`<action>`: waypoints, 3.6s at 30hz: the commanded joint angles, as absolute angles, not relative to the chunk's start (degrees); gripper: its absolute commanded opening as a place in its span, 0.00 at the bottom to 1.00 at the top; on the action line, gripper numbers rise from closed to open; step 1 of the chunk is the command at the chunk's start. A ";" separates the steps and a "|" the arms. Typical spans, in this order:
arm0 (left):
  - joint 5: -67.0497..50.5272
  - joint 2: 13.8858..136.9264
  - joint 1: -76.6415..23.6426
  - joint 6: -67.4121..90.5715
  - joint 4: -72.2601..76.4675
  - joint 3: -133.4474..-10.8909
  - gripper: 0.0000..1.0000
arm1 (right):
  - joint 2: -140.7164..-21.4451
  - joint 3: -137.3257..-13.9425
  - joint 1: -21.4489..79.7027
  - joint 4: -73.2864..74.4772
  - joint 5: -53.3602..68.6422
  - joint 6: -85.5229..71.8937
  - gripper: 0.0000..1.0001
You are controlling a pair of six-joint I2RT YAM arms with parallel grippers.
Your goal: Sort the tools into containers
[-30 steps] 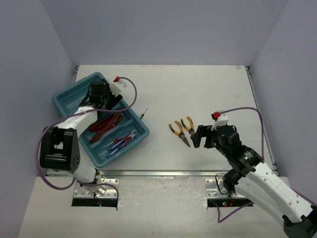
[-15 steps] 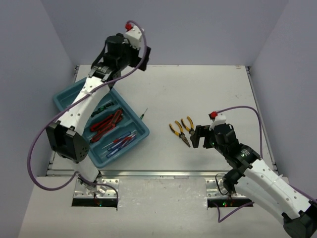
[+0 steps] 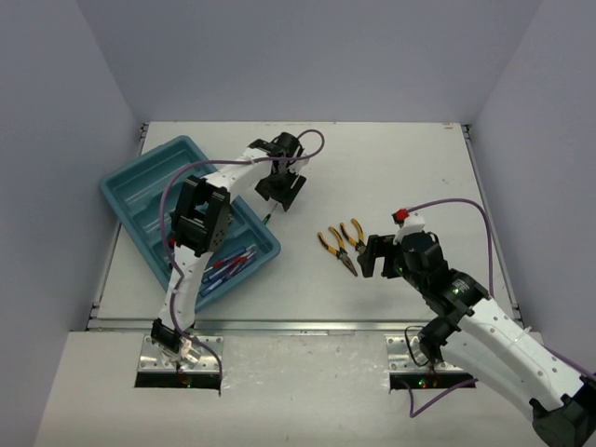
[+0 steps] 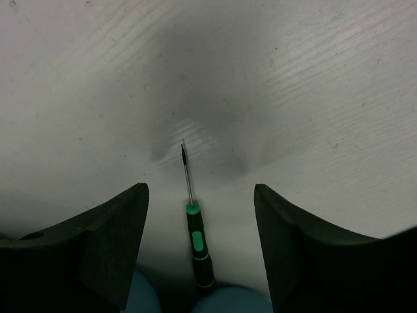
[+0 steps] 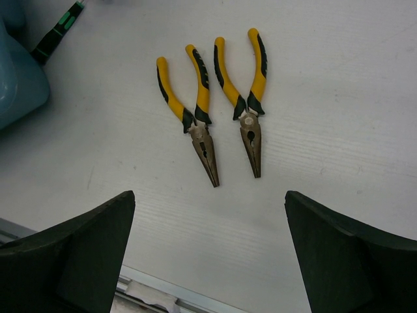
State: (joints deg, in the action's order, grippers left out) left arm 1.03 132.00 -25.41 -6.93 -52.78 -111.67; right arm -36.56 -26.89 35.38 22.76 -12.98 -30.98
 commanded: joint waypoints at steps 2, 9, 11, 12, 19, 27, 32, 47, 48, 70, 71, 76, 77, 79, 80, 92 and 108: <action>2.66 128.27 -25.60 -6.19 -50.36 -107.80 0.63 | -36.30 -27.30 35.24 20.97 -12.78 -30.23 0.95; 0.81 128.90 -23.87 -6.40 -48.34 -106.30 0.49 | -36.26 -27.25 35.24 21.01 -12.48 -30.15 0.95; 0.52 129.04 -23.45 -6.58 -47.23 -105.16 0.46 | -36.21 -27.25 35.24 21.01 -12.48 -30.15 0.95; 0.30 128.95 -23.31 -6.66 -46.53 -104.67 0.44 | -36.21 -27.25 35.24 21.01 -12.48 -30.15 0.95; -2.14 129.55 -23.03 -7.47 -46.58 -104.50 0.26 | -36.23 -27.25 35.24 21.01 -12.57 -30.06 0.95; -4.91 130.51 -22.56 -7.56 -46.39 -104.30 0.08 | -36.04 -27.16 35.24 20.94 -12.59 -30.06 0.95; -6.05 131.47 -22.59 -6.88 -45.73 -104.75 0.00 | -36.04 -27.16 35.24 21.00 -12.66 -30.06 0.94; -10.76 127.92 -25.05 -0.81 -37.98 -106.79 0.00 | -36.28 -27.18 35.24 21.01 -13.24 -29.97 0.94; -10.81 127.61 -25.19 -0.60 -37.50 -106.93 0.00 | -36.30 -27.16 35.19 21.01 -13.27 -29.97 0.94; -9.39 115.69 -26.95 -0.65 -31.40 -103.41 0.00 | -36.35 -27.30 35.16 20.97 -13.31 -29.92 0.93; -9.09 114.84 -26.98 -0.59 -31.04 -103.00 0.00 | -36.39 -27.33 35.18 21.01 -13.30 -29.88 0.93; -5.52 110.88 -26.98 -1.94 -30.22 -102.69 0.00 | -36.40 -27.25 35.23 20.92 -13.34 -29.79 0.93; -4.64 110.23 -26.97 -2.44 -30.17 -102.93 0.00 | -36.47 -27.25 35.16 20.92 -13.27 -29.79 0.93; -4.05 108.72 -26.80 -3.69 -30.60 -104.71 0.00 | -36.47 -27.25 35.24 21.00 -13.18 -29.71 0.93; -4.01 108.39 -26.50 -3.99 -31.06 -105.92 0.00 | -36.47 -27.25 35.21 20.94 -13.15 -29.71 0.93; -0.81 104.54 -15.29 -11.23 -35.07 -108.44 0.00 | -36.30 -27.32 35.24 20.83 -12.68 -29.71 0.93; 6.50 88.25 -2.02 -37.57 -7.48 -70.74 0.00 | -34.37 -26.72 35.24 20.65 -11.98 -29.64 0.93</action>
State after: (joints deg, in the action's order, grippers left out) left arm 6.66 91.71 -4.28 -29.96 -16.10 -76.79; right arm -35.05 -26.87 35.38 22.74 -11.81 -30.15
